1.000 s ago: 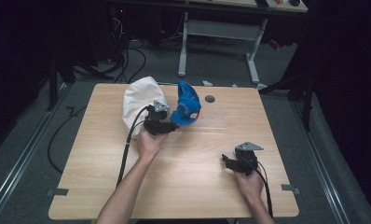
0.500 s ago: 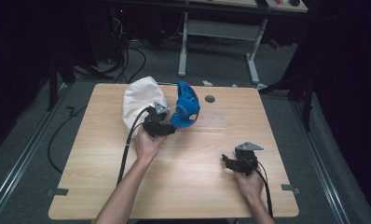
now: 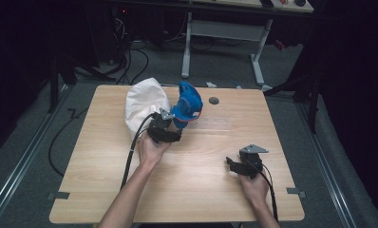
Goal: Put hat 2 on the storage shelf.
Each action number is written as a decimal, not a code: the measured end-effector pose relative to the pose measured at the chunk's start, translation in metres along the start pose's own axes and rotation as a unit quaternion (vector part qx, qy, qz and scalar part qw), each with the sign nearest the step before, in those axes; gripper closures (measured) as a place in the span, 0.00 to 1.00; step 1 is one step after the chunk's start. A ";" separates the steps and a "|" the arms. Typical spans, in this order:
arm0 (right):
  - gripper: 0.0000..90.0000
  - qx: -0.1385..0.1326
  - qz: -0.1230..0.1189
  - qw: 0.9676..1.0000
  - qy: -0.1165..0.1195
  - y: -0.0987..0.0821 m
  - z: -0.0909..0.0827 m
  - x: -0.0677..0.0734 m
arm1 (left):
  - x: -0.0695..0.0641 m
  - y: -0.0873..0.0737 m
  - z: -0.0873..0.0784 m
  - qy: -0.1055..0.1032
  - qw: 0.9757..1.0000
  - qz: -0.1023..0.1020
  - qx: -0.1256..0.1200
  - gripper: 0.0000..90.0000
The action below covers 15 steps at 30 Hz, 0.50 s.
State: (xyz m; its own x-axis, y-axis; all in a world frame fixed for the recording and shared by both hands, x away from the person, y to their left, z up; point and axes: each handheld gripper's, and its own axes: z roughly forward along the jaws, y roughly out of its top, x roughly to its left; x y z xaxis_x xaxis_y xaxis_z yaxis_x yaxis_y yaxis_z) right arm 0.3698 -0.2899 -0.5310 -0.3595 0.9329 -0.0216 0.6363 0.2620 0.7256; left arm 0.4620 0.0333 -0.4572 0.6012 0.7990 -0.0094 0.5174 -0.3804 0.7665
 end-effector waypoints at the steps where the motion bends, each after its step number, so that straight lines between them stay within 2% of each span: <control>1: 0.39 0.000 0.000 1.000 0.000 0.000 0.000 0.000 | 0.000 0.000 -0.002 0.000 1.000 -0.001 -0.004 0.32; 7: 0.39 0.000 0.000 1.000 0.000 0.000 0.000 0.000 | -0.002 -0.005 -0.014 -0.007 1.000 -0.007 -0.019 0.33; 15: 0.39 0.000 0.000 1.000 0.000 0.000 0.000 0.000 | -0.001 -0.023 -0.036 -0.017 0.999 -0.008 -0.031 0.33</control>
State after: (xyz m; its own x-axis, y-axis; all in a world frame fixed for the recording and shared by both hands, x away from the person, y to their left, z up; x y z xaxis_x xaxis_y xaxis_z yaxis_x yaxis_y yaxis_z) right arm 0.3698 -0.2899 -0.5310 -0.3593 0.9330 -0.0209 0.6366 0.2615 0.7255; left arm 0.4275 0.0585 -0.4519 0.6138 0.7883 -0.0439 0.4895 -0.3364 0.8045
